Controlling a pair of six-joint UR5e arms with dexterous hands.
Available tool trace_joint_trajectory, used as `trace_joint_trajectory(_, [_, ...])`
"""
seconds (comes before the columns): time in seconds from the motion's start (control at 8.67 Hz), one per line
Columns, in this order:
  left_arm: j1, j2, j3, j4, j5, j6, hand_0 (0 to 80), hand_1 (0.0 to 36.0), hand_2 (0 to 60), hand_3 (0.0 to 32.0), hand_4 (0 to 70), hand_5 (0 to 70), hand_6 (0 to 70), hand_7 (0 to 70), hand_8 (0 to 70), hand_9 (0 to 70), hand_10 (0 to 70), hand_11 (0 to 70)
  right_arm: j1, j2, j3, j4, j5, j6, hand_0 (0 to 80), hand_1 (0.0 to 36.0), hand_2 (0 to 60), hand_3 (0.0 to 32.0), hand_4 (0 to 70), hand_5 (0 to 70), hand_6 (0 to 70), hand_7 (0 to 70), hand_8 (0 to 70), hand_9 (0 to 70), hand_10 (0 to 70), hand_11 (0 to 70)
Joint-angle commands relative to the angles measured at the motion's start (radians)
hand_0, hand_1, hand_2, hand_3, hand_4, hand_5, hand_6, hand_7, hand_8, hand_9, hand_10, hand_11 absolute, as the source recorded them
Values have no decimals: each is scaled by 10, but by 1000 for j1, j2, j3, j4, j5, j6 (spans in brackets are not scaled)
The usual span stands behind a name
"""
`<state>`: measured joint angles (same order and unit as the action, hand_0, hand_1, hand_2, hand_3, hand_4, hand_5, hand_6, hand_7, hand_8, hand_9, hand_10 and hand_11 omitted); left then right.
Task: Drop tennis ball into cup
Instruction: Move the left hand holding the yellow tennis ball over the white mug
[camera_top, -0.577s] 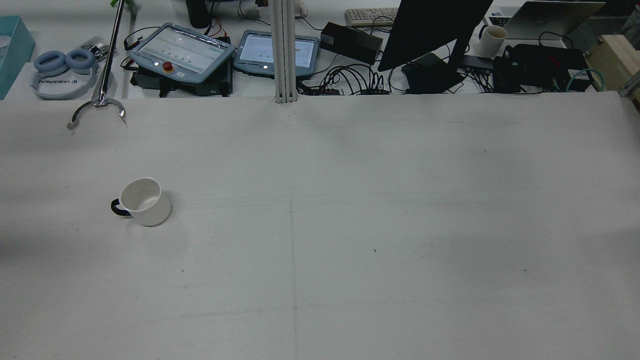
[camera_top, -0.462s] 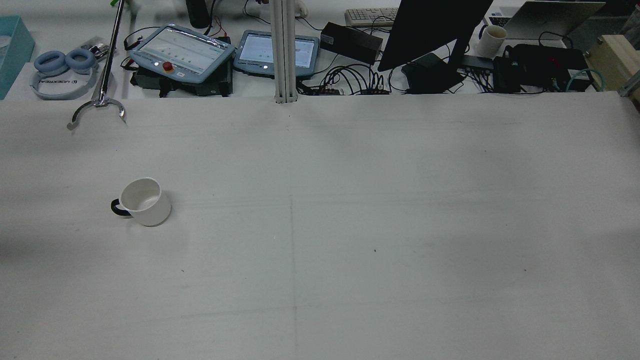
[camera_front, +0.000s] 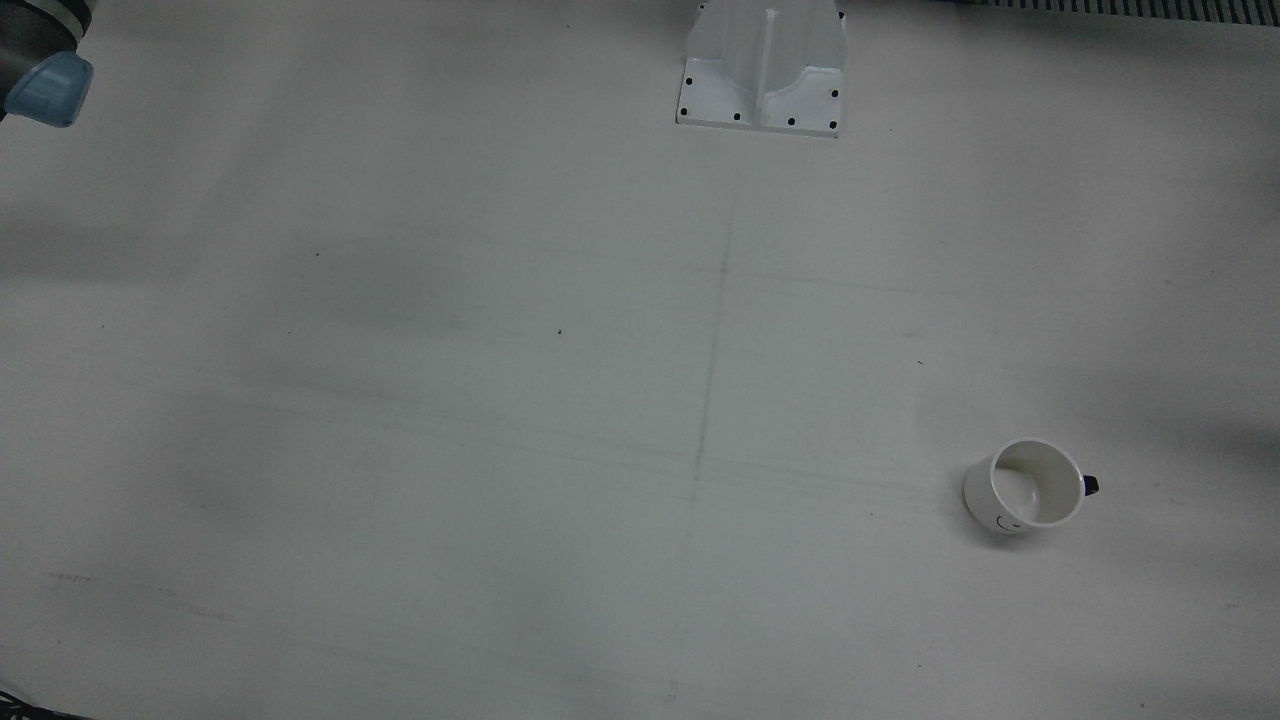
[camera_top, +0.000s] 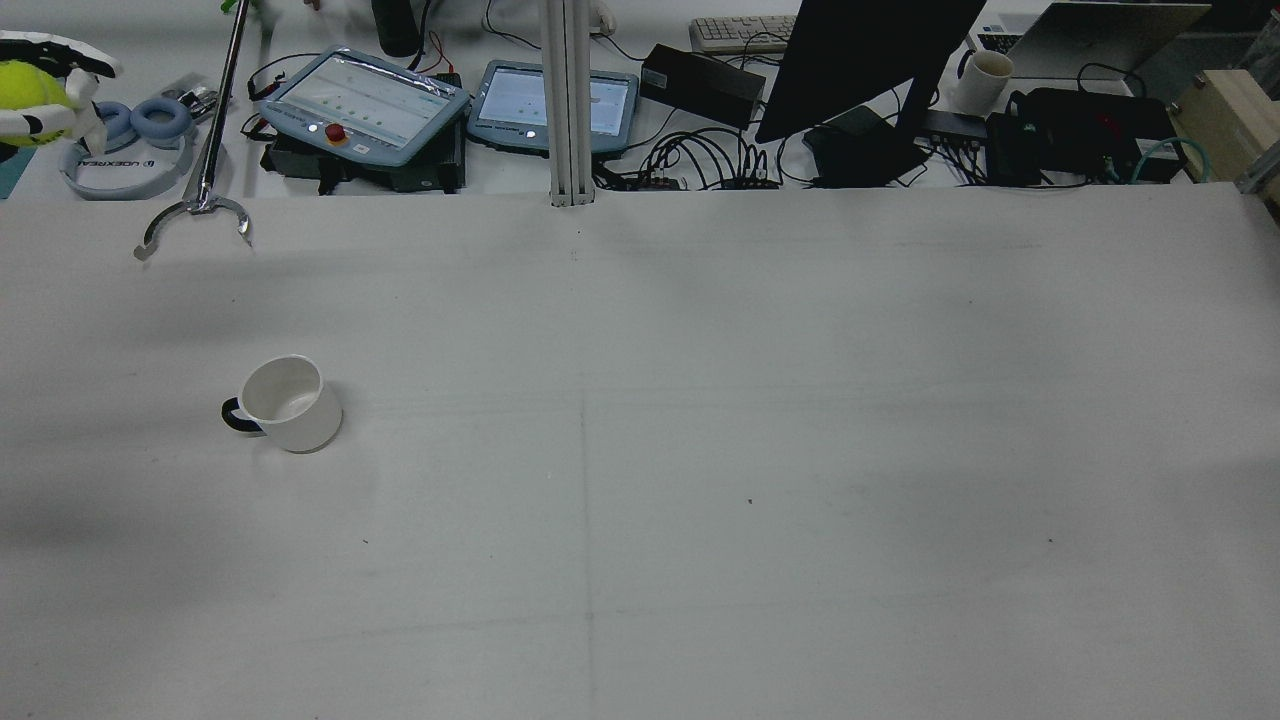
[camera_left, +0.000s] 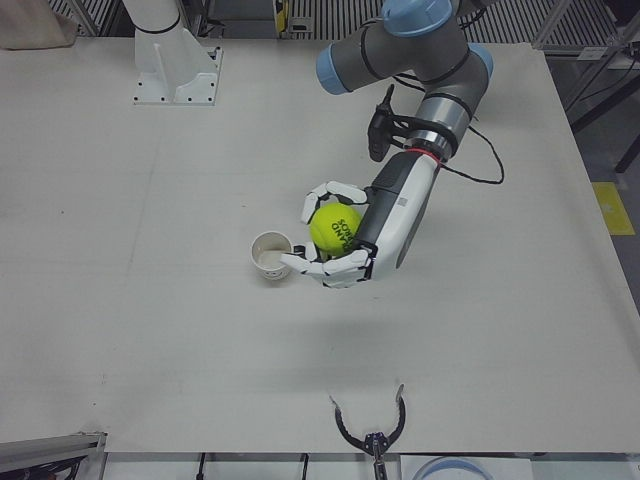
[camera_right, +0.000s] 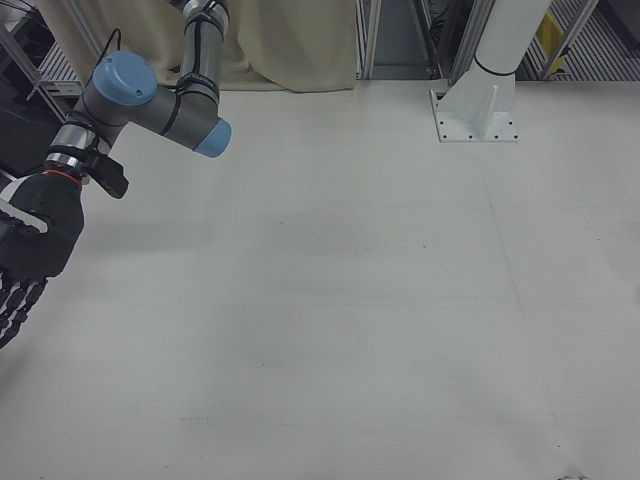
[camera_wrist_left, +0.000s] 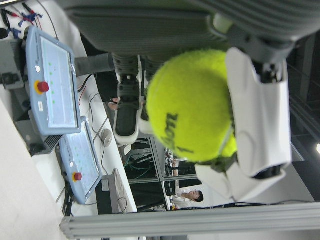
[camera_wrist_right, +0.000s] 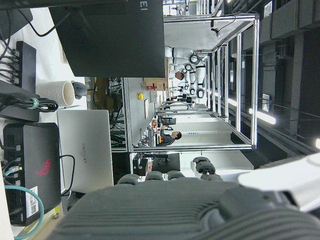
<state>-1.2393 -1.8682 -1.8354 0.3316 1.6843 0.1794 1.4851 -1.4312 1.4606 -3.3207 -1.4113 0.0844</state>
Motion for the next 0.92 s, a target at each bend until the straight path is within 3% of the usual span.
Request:
trace_joint_trajectory(0.0, [170, 1, -18, 15, -11, 15, 543, 299, 600, 0, 493, 232, 700, 700, 510, 692, 372, 536, 0, 0, 1, 0, 0, 0, 0, 0, 0, 0, 0, 0, 0, 0, 0, 0, 0, 0])
trace_joint_trajectory(0.12, [213, 12, -15, 14, -17, 41, 518, 285, 600, 0, 473, 196, 700, 700, 497, 689, 374, 538, 0, 0, 1, 0, 0, 0, 0, 0, 0, 0, 0, 0, 0, 0, 0, 0, 0, 0])
trace_joint_trajectory(0.23, [242, 24, -12, 0, -17, 81, 521, 287, 600, 0, 457, 173, 569, 700, 472, 685, 376, 539, 0, 0, 1, 0, 0, 0, 0, 0, 0, 0, 0, 0, 0, 0, 0, 0, 0, 0])
trace_joint_trajectory(0.35, [268, 44, -4, -22, -18, 87, 547, 295, 596, 0, 442, 164, 519, 700, 466, 688, 383, 550, 0, 0, 1, 0, 0, 0, 0, 0, 0, 0, 0, 0, 0, 0, 0, 0, 0, 0])
trace_joint_trajectory(0.46, [274, 53, -5, -26, -18, 87, 535, 277, 600, 0, 440, 208, 700, 700, 508, 695, 385, 552, 0, 0, 1, 0, 0, 0, 0, 0, 0, 0, 0, 0, 0, 0, 0, 0, 0, 0])
trace_joint_trajectory(0.58, [274, 55, -5, -29, -18, 86, 524, 282, 600, 0, 435, 174, 563, 700, 473, 687, 378, 542, 0, 0, 0, 0, 0, 0, 0, 0, 0, 0, 0, 0, 0, 0, 0, 0, 0, 0])
trace_joint_trajectory(0.69, [273, 57, -7, -31, -18, 86, 495, 270, 600, 0, 417, 151, 434, 700, 405, 620, 312, 456, 0, 0, 0, 0, 0, 0, 0, 0, 0, 0, 0, 0, 0, 0, 0, 0, 0, 0])
trace_joint_trajectory(0.81, [273, 64, -11, -35, -18, 86, 499, 251, 379, 0, 258, 46, 93, 438, 85, 192, 67, 113, 0, 0, 0, 0, 0, 0, 0, 0, 0, 0, 0, 0, 0, 0, 0, 0, 0, 0])
